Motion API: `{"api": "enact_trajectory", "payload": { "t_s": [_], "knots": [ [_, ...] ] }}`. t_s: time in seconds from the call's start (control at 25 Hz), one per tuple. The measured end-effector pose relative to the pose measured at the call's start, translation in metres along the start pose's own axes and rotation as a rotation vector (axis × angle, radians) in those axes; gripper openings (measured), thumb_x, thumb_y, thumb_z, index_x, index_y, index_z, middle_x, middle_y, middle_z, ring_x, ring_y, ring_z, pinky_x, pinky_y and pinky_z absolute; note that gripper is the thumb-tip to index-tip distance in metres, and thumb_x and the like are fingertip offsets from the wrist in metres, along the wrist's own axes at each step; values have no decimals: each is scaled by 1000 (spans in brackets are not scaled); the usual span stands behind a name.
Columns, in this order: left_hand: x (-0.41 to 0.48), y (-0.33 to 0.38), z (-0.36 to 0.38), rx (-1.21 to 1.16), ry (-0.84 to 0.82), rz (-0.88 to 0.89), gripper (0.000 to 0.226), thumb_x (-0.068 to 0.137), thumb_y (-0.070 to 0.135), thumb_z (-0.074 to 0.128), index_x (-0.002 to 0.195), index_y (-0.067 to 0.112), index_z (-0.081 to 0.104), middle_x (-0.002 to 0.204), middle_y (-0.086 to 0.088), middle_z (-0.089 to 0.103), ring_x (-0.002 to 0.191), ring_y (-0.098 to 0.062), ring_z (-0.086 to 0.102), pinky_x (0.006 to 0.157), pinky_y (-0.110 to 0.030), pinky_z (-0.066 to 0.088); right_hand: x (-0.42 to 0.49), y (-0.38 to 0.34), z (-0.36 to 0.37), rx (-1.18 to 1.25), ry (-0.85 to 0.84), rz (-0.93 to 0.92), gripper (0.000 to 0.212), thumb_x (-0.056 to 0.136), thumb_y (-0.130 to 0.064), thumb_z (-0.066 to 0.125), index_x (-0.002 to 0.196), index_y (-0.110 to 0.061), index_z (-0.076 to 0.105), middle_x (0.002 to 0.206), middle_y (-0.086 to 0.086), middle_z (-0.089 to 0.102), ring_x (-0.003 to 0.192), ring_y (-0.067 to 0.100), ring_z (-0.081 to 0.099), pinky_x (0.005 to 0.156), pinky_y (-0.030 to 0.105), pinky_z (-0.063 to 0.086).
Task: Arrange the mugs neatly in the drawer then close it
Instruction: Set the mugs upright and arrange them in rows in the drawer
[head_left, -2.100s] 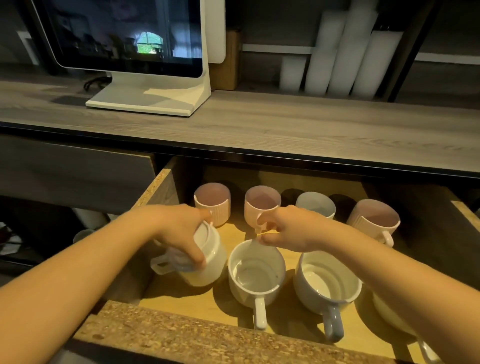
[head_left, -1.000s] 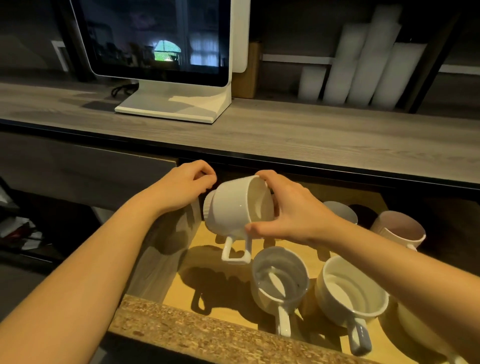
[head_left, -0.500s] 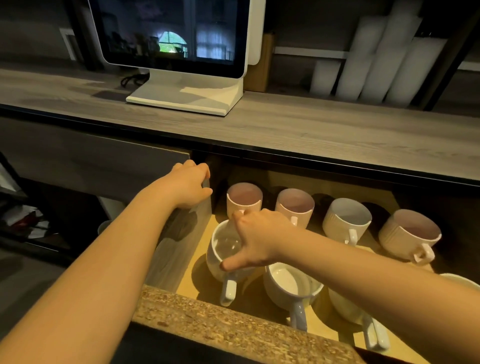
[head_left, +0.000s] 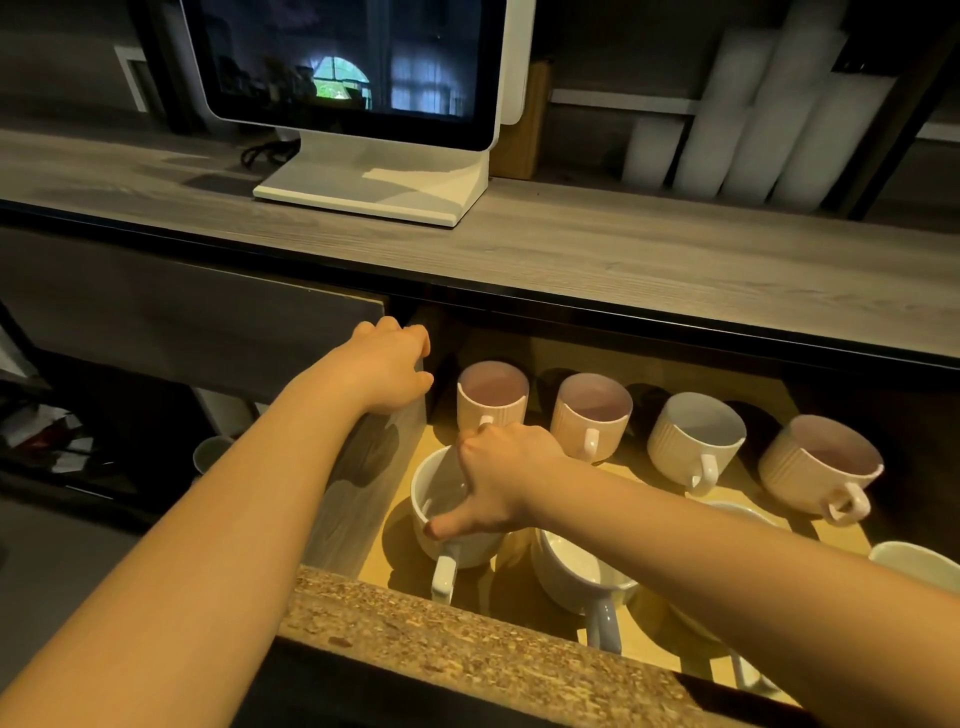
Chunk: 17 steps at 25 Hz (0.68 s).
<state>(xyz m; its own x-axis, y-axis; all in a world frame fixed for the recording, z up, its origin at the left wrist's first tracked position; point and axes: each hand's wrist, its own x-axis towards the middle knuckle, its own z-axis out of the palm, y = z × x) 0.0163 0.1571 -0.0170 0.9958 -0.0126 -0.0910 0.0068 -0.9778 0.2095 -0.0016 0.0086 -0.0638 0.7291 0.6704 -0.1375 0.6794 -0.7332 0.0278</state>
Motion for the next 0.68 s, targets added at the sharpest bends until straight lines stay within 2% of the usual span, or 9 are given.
{"api": "enact_trajectory", "payload": {
  "t_s": [0.2, 0.36, 0.48, 0.6, 0.68],
  "knots": [
    [1, 1, 4, 27, 5, -13, 48, 95, 24, 47, 141, 18, 34, 147, -14, 31, 135, -34, 30, 104, -43, 37, 1, -1, 0, 17, 14, 10, 69, 78, -69, 51, 104, -6, 61, 85, 4, 53, 71, 18, 52, 45, 20, 32],
    [-1, 3, 4, 20, -15, -27, 48, 96, 25, 47, 141, 17, 34, 147, -14, 32, 135, -34, 29, 105, -43, 37, 0, -3, 5, 47, 40, 30, 68, 77, -68, 52, 106, -7, 60, 87, 3, 52, 74, 17, 52, 47, 20, 35],
    [-5, 7, 2, 76, 10, -26, 47, 95, 27, 48, 139, 17, 36, 146, -13, 35, 134, -32, 32, 105, -43, 36, -4, 4, 1, 158, 16, 47, 68, 79, -66, 52, 112, -8, 58, 89, 4, 56, 76, 18, 55, 55, 24, 43],
    [-12, 24, 4, 145, 75, 84, 42, 93, 32, 51, 131, 18, 43, 135, -8, 45, 122, -26, 43, 98, -39, 40, -22, 30, -10, 241, 13, 89, 58, 85, -55, 53, 124, -12, 53, 111, 7, 63, 92, 20, 60, 70, 26, 48],
    [-17, 38, 10, 67, -61, 185, 39, 89, 34, 56, 124, 18, 48, 124, -5, 53, 107, -20, 52, 92, -34, 45, -41, 51, -13, 217, 5, 133, 55, 87, -48, 56, 131, -18, 47, 124, 5, 60, 103, 20, 59, 79, 28, 50]
  ]
}}
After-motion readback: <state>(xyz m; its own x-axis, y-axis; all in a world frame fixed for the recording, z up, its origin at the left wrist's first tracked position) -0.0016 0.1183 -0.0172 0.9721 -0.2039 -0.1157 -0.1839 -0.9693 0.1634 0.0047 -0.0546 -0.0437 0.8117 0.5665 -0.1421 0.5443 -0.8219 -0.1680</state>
